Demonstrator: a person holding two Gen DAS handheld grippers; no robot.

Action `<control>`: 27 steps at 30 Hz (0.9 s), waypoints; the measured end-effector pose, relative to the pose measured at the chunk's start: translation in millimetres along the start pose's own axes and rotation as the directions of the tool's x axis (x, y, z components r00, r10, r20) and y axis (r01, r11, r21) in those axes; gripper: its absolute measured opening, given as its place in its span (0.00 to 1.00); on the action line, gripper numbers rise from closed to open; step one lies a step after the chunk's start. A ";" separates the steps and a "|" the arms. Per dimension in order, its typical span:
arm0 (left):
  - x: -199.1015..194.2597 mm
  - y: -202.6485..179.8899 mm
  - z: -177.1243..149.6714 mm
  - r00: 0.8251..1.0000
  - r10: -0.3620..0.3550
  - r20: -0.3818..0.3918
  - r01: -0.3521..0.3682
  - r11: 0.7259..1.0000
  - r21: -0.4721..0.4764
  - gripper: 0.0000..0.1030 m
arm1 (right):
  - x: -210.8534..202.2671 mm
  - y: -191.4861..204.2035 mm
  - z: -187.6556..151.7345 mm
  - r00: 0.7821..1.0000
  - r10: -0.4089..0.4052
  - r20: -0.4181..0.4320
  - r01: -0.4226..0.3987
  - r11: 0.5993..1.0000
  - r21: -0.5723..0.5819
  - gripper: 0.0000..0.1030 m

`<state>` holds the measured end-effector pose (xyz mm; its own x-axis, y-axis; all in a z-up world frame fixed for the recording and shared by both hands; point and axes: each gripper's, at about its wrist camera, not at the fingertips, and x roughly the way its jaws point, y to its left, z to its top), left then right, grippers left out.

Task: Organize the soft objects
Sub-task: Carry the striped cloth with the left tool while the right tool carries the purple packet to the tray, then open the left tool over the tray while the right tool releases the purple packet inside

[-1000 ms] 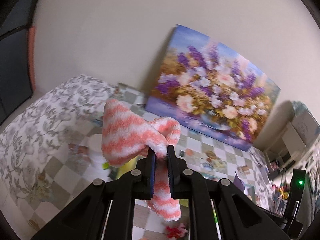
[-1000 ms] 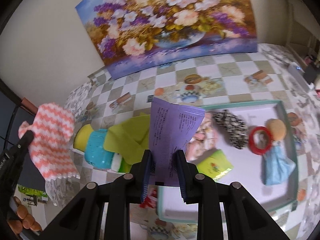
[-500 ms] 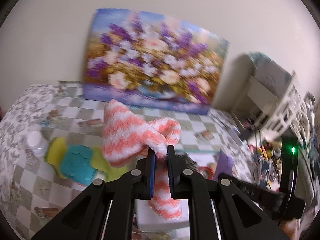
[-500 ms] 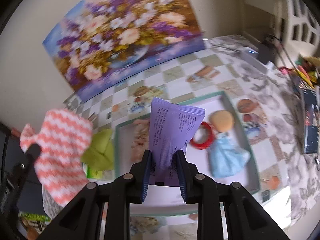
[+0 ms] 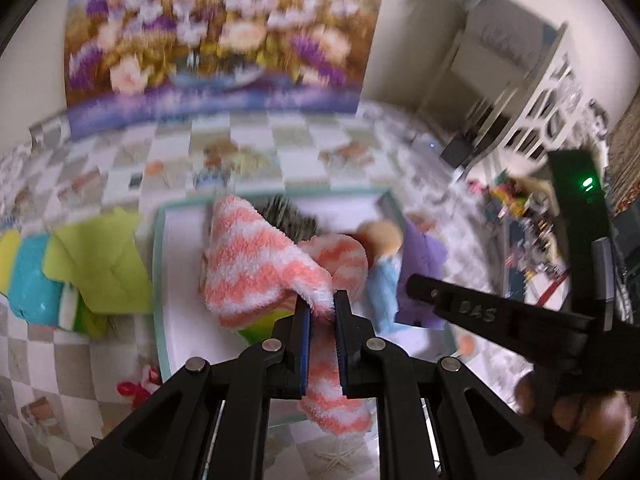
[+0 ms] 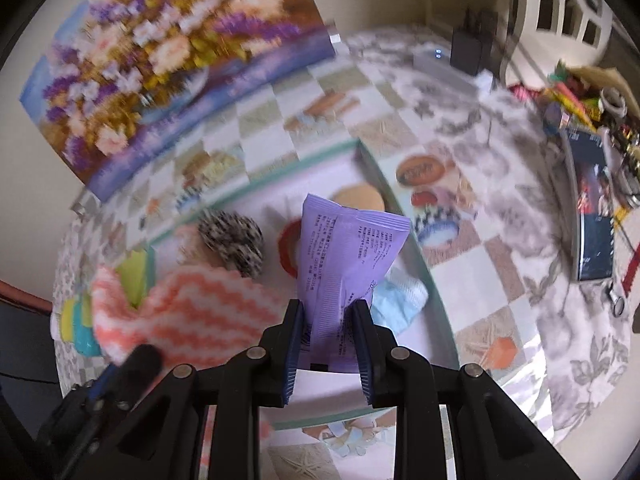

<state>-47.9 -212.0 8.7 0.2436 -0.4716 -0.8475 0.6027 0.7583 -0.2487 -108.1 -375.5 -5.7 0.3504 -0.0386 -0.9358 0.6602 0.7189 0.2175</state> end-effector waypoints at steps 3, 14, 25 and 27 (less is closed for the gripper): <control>18.0 7.3 -4.8 0.998 0.036 -0.058 -0.036 0.999 -0.009 0.11 | 12.7 1.8 -3.0 0.999 -0.003 -0.041 0.002 1.000 -0.013 0.26; 49.8 31.2 -10.0 0.985 0.077 -0.153 -0.085 0.995 -0.049 0.16 | 34.2 9.1 -7.7 0.992 -0.006 -0.124 0.003 1.000 -0.029 0.29; 19.2 43.2 5.1 0.989 0.143 -0.047 -0.146 0.988 -0.057 0.57 | 12.2 24.0 -3.2 0.999 -0.019 -0.046 0.016 0.997 -0.072 0.42; 17.5 50.7 5.9 0.986 0.160 -0.044 -0.163 0.983 -0.080 0.62 | 9.9 27.9 -3.4 0.999 -0.026 -0.036 0.023 0.996 -0.085 0.43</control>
<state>-8.6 -184.4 -15.9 0.3033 -0.3244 -0.8960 0.4921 0.8585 -0.1442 -88.4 -353.4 -9.8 0.3085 -0.0321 -0.9507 0.6095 0.7740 0.1717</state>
